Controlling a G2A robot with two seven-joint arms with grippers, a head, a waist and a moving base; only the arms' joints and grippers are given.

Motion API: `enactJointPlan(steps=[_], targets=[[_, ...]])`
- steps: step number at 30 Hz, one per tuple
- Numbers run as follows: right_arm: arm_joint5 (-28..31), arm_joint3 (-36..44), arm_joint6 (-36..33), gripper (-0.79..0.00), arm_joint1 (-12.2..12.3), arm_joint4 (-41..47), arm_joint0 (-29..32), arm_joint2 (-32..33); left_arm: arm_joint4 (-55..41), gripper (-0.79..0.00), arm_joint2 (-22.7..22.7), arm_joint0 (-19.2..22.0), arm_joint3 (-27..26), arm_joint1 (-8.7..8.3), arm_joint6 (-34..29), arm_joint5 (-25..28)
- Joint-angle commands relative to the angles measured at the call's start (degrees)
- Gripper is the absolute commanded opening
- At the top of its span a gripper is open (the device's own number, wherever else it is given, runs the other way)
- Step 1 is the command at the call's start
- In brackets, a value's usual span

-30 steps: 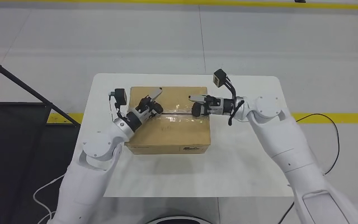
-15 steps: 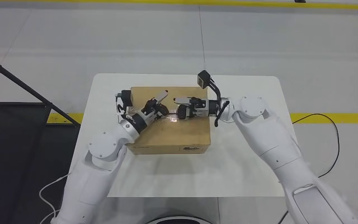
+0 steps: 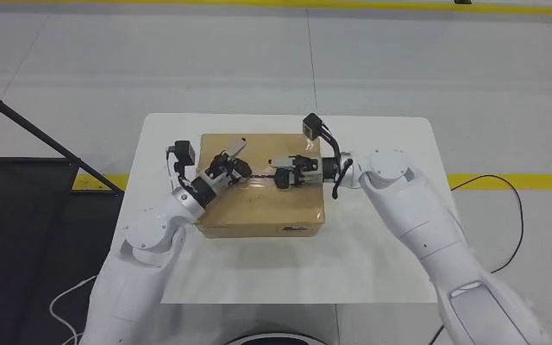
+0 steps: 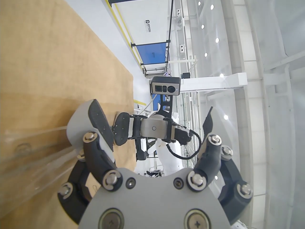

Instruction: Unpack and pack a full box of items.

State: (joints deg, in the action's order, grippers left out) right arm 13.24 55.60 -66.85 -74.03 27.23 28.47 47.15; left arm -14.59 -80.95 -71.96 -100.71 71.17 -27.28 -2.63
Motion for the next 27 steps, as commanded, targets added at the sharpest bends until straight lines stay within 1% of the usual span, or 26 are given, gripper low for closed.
enactJointPlan(steps=[1, 7, 14, 21, 27], targets=[[0.6, 0.5, -0.3, 0.000, 0.5, -0.1, 0.8, 1.3, -0.4, 0.000, -1.3, -1.0, -0.3, -0.19, -0.3, 0.3], [0.9, 3.3, -0.7, 0.000, 2.4, -1.0, 3.7, 6.0, -2.1, 0.000, -4.0, -2.5, -0.1, -0.57, -1.2, 0.8], [0.4, 6.4, -1.0, 0.000, 4.5, -1.5, 7.3, 11.9, -3.6, 0.000, -6.2, -3.4, 0.6, -0.86, -1.2, 1.5], [0.5, 8.1, -1.9, 0.000, 6.4, -1.2, 10.8, 17.5, -4.6, 0.000, -7.6, -3.9, 1.9, -1.09, -1.4, 2.2], [0.5, 9.5, -2.2, 0.000, 7.4, -0.9, 13.4, 20.3, -5.5, 0.000, -8.4, -4.5, 2.0, -1.26, -1.5, 2.7]])
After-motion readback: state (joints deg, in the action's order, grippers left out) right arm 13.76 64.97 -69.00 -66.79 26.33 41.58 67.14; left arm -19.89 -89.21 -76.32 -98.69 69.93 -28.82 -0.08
